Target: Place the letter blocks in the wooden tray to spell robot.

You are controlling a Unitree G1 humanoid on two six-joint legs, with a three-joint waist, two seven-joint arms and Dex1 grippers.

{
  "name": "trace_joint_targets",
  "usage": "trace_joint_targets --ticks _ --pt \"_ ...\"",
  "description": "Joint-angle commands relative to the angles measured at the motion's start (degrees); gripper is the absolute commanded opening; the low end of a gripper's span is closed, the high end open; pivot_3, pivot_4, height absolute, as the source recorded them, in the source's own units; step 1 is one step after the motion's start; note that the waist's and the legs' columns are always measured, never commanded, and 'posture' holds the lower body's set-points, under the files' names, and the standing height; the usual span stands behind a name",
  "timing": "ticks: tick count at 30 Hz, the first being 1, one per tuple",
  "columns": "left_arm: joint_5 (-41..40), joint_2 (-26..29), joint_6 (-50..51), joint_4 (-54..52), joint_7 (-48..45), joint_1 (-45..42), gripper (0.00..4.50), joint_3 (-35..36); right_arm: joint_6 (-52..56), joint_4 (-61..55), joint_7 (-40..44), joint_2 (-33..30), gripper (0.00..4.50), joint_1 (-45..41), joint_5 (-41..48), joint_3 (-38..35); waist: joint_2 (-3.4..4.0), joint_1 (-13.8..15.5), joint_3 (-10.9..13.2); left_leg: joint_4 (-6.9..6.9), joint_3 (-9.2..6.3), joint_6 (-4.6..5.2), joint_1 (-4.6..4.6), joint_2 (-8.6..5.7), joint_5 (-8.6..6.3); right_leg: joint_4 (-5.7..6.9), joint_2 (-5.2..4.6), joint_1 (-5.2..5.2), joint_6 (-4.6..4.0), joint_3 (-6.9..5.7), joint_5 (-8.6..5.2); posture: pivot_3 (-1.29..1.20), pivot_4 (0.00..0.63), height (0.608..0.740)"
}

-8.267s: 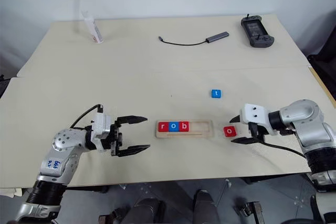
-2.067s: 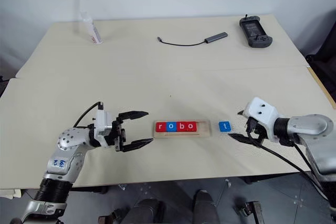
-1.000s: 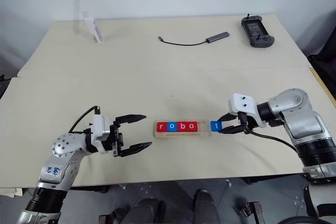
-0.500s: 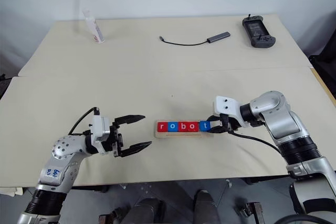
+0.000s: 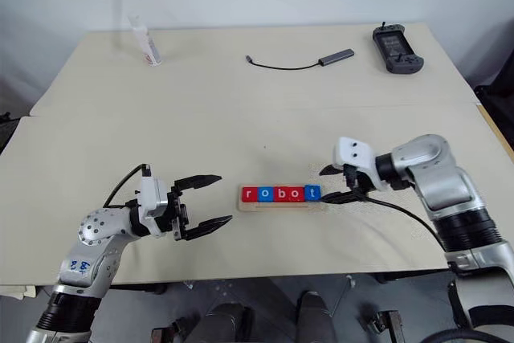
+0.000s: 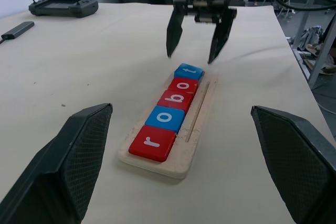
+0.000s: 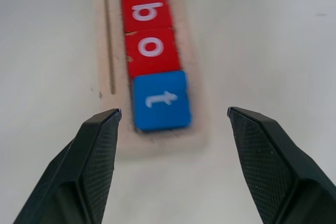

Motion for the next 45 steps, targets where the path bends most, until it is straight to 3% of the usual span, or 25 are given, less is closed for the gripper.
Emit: trace_joint_targets --ticks 1,10,26,30,33,36,40,42,45 --pt "-0.5 0.2 -0.6 -1.4 0.0 0.3 4.50 0.9 -0.8 -1.1 -0.6 -1.5 3.06 2.1 1.1 -2.8 0.00 0.1 0.0 0.00 0.00 0.00 0.00 0.00 0.00 0.00 0.00 0.00 0.00 0.00 0.00 0.00 0.150 0.740" --pt "-0.4 0.0 -0.5 -0.7 -0.3 -0.9 4.50 0.5 -7.4 3.7 -5.8 2.8 0.12 0.7 -1.1 -2.2 0.00 -0.3 0.0 -0.01 0.03 -0.01 0.02 0.02 0.00 0.02 0.02 -0.01 0.00 0.01 0.00 0.00 0.150 0.740" --pt "-0.7 0.7 0.0 -1.2 -0.1 -0.9 4.50 1.2 -7.0 4.1 -4.5 6.3 0.05 -0.4 -2.1 1.2 0.00 -0.4 0.0 -0.01 0.01 0.00 0.01 0.02 0.00 0.01 0.02 -0.01 0.00 0.00 0.00 0.00 0.150 0.740" --pt "-0.8 0.9 0.1 -1.6 0.0 -0.6 4.50 1.3 -7.8 4.4 -5.8 6.5 0.05 -0.5 -2.0 -0.2 0.00 -0.4 0.0 -0.01 0.00 -0.01 0.01 0.02 0.00 0.01 0.02 -0.01 0.00 0.00 0.00 0.00 0.150 0.740" --pt "-0.8 1.3 0.2 -1.6 0.0 -0.3 4.50 1.8 -9.7 3.9 -7.0 5.6 0.05 0.4 1.1 -5.2 0.00 -0.4 0.0 -0.01 0.00 -0.01 0.01 0.02 0.00 0.01 0.02 -0.02 0.00 0.00 0.00 0.00 0.150 0.740" --pt "-0.8 2.0 0.1 -0.9 -0.3 -0.2 4.50 2.4 -8.2 0.3 -6.1 3.4 0.55 3.9 4.4 -9.0 0.00 -0.2 0.0 -0.01 0.00 0.00 0.01 0.02 0.00 0.01 0.02 -0.01 0.00 0.00 0.00 0.00 0.150 0.740" --pt "-1.7 3.6 0.2 0.4 -1.6 0.1 4.50 4.4 -11.5 -9.0 -5.6 1.0 1.83 16.3 9.5 -17.4 0.00 0.9 0.0 -0.03 -0.09 0.00 -0.04 0.00 0.00 0.00 0.01 0.01 -0.01 -0.05 0.00 0.00 0.150 0.740" --pt "-2.2 4.8 1.0 1.2 -2.0 0.2 4.50 5.9 -9.3 -14.9 -5.3 1.4 2.52 26.1 15.3 -24.4 0.00 1.4 0.0 -0.04 -0.09 0.01 -0.03 0.02 -0.01 0.00 0.03 0.01 -0.01 -0.07 0.00 0.00 0.150 0.740" --pt "-2.1 5.9 1.8 2.5 -2.3 0.5 4.50 6.7 -2.9 -19.2 -7.7 1.6 3.50 32.1 21.6 -29.1 0.01 1.1 0.0 -0.04 -0.06 0.02 -0.04 -0.02 -0.01 0.00 0.01 0.03 0.00 -0.02 0.00 0.00 0.150 0.740"
